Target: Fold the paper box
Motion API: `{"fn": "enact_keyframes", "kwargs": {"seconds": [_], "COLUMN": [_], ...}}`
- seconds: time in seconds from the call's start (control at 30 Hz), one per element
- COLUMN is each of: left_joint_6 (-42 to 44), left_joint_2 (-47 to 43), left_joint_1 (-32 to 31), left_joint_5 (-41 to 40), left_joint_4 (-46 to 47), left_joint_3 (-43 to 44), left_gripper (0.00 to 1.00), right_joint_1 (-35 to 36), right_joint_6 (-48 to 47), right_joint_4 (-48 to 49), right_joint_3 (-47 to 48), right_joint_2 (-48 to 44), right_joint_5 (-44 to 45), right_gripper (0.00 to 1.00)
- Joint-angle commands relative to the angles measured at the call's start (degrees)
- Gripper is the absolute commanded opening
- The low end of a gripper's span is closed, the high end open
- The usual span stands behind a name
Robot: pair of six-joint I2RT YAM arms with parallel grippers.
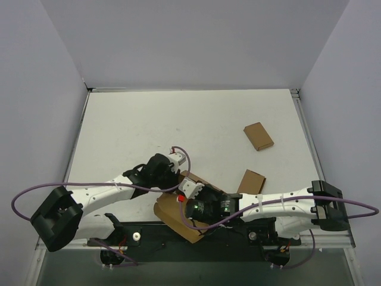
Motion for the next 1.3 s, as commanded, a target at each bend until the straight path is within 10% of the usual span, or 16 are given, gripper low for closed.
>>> {"fn": "enact_keyframes", "kwargs": {"seconds": [0.0, 0.63, 1.27], "left_joint_6": [-2.5, -1.9, 1.6], "left_joint_2": [-4.7, -4.8, -4.9], "left_joint_1": [0.2, 0.2, 0.2], "left_joint_5": [0.7, -3.7, -7.2], "left_joint_4": [10.0, 18.6, 27.8], "left_joint_3": [-2.1, -6.5, -11.7], "left_gripper": [0.26, 0.52, 0.53], "right_joint_1": [0.7, 0.8, 0.8], "right_joint_6": [0.6, 1.9, 2.4], "right_joint_4": [-0.9, -1.0, -0.9], "right_joint_3": [2.0, 1.5, 1.4], "right_joint_2": [0.9, -0.4, -1.5], "right_joint_5": [2.3, 0.6, -1.2], "right_gripper": [0.04, 0.04, 0.04]}}
